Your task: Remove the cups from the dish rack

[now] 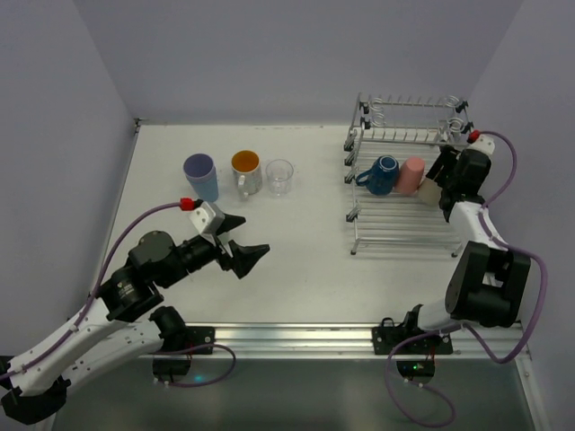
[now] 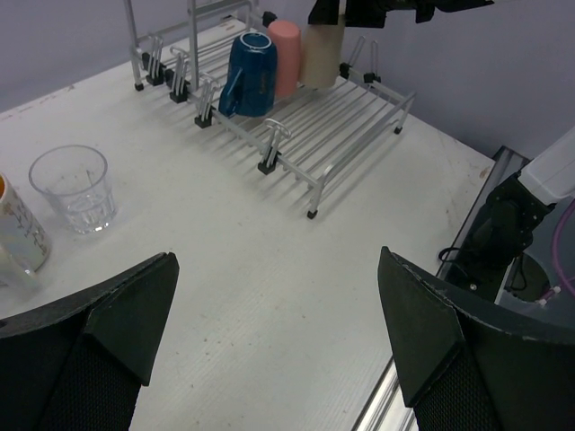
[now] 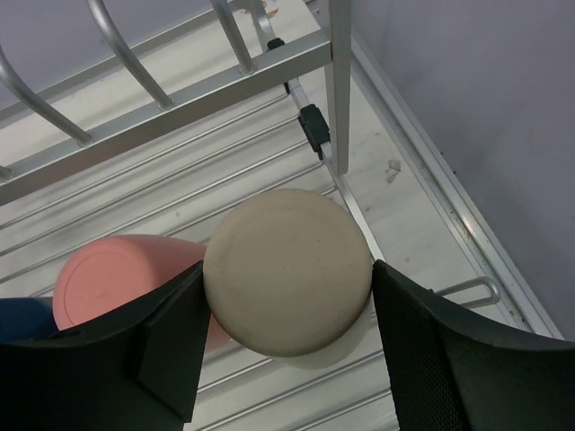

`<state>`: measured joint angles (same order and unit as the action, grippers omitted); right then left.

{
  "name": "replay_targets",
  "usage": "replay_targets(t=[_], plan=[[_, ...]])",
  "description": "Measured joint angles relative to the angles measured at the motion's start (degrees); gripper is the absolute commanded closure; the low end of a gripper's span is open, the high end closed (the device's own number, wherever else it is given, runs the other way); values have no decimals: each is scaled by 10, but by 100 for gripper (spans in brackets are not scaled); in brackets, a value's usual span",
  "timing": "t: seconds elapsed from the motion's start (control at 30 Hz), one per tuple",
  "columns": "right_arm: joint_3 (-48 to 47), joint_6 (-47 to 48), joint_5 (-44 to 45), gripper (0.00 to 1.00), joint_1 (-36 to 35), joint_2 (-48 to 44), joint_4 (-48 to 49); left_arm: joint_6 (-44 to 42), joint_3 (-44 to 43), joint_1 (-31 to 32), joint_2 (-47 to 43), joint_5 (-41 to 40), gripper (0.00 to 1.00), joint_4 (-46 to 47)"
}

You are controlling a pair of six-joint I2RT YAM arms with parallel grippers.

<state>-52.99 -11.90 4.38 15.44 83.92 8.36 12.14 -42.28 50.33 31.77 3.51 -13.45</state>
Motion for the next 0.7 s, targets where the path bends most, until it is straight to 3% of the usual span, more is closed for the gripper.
replay_targets(t=[0.17, 0.37, 0.7], plan=[[24, 2, 9, 47, 1, -10, 38, -5, 0, 0, 3, -7, 0, 0], [90, -33, 10, 52, 0, -97, 44, -8, 0, -1, 10, -8, 0, 0], [186, -155, -12, 53, 0, -405, 0, -1, 0, -3, 53, 6, 0, 3]])
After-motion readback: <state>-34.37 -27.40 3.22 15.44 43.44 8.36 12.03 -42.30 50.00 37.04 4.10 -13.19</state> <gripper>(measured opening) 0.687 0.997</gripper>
